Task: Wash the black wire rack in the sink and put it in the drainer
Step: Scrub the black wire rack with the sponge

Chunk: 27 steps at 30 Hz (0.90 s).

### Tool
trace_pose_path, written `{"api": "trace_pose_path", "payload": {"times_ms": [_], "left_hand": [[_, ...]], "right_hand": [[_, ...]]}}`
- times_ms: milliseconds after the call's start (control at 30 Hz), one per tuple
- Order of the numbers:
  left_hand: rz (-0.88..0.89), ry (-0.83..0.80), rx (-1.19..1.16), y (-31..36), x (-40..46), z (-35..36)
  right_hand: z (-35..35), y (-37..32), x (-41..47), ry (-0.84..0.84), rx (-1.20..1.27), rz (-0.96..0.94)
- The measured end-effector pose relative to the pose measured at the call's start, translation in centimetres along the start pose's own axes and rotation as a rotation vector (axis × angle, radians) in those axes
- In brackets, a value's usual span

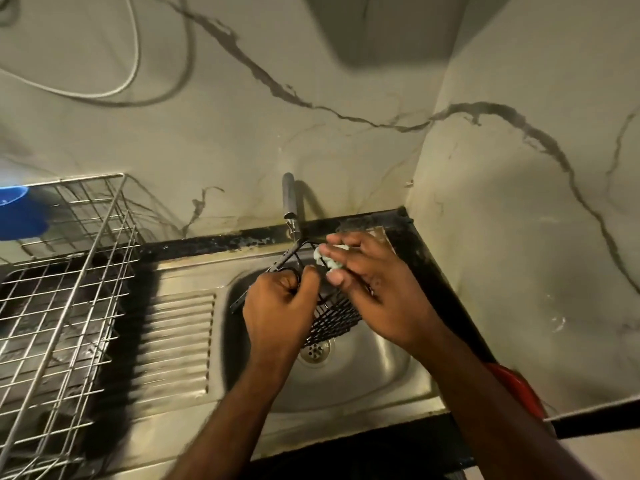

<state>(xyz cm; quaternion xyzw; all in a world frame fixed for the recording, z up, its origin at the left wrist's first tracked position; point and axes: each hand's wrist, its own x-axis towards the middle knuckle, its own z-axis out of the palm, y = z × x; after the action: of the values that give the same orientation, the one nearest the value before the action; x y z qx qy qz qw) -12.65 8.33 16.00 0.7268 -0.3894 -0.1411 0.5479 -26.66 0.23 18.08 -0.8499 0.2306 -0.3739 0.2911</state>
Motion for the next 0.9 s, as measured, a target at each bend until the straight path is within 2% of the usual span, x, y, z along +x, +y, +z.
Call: {"api": "trace_pose_path", "payload": {"times_ms": [167,367,500,600,700,767,900], "left_hand": [[0.002,0.026,-0.085,-0.4,-0.2,-0.5],[-0.049,0.045,-0.211,-1.0,-0.7,-1.4],[-0.027,0.056,-0.244,-1.1,-0.6,-1.6],[-0.021,0.068,-0.276,-1.1,-0.4,-1.5],[0.000,0.102,-0.327,-1.0,-0.1,-1.4],[0.008,0.118,-0.367,-1.2,0.1,-1.5],[-0.038,0.145,-0.434,-1.1,0.2,-1.9]], "right_hand": [[1.1,-0.8,1.4,0.084,0.077,-0.042],[0.3,3.0,0.8,0.110,-0.047,0.192],[0.8,1.9,0.9,0.174,0.033,0.279],[1.2,-1.0,1.4,0.134,0.053,0.141],[1.3,-3.1,0.9,-0.052,0.032,-0.107],[1.2,-2.7,0.4,-0.141,0.017,-0.152],[1.0,0.5,-0.3,-0.065,-0.082,-0.111]]}}
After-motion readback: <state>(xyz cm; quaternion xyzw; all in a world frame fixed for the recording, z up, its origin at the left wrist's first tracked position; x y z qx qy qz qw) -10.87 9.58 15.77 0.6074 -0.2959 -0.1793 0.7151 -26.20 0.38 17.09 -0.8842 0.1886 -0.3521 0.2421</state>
